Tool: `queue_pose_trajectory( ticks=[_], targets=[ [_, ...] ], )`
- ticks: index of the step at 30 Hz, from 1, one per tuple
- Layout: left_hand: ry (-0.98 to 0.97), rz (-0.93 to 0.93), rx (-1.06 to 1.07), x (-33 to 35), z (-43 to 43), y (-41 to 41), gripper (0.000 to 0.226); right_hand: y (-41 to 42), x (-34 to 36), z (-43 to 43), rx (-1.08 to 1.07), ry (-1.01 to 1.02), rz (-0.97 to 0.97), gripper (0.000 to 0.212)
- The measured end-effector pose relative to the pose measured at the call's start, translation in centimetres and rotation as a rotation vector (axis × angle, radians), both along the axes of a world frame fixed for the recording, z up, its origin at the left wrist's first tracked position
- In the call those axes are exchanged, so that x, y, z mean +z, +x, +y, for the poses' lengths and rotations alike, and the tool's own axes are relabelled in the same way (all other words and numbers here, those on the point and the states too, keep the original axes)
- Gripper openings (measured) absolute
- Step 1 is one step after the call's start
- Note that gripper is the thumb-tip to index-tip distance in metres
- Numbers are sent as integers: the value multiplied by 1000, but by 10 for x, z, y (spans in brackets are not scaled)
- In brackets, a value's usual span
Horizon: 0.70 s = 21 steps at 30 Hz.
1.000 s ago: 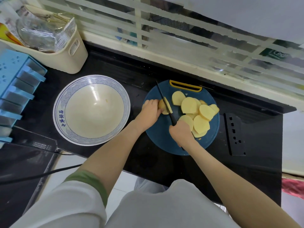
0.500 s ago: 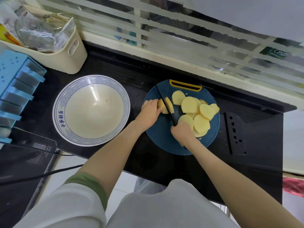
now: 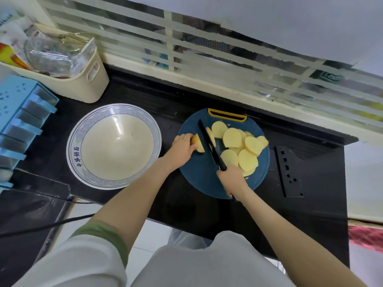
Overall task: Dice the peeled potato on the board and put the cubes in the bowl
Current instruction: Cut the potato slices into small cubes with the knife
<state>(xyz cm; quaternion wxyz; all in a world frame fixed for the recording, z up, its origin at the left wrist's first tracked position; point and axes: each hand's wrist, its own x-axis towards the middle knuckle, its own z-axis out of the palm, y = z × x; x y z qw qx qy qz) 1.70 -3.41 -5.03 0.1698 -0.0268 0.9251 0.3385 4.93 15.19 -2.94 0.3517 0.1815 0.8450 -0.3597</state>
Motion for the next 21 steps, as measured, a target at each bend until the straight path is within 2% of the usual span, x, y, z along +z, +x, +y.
queue_pose_trajectory(
  ticks=[3, 7, 11, 15, 19, 21],
  targets=[
    [-54, -13, -76, -3, -4, 8, 43, 0, 3, -2, -123, -91, 0, 28],
    [-196, -27, -117, 0, -7, 10, 46, -3, 8, 1, -127, -118, 16, 28],
    [-211, -35, -33, 4, 2, 11, 67, -2, 13, 1, -133, -124, 31, 24],
    [-165, 21, 17, 3, 9, 13, 53, -1, 20, 2, -157, -162, 36, 20],
    [-244, 144, -4, 6, 14, 16, 42, -3, 26, 3, -180, -196, 54, 15],
    [-190, 144, 10, 7, 14, 16, 39, -4, 27, 2, -171, -209, 71, 15]
  ],
)
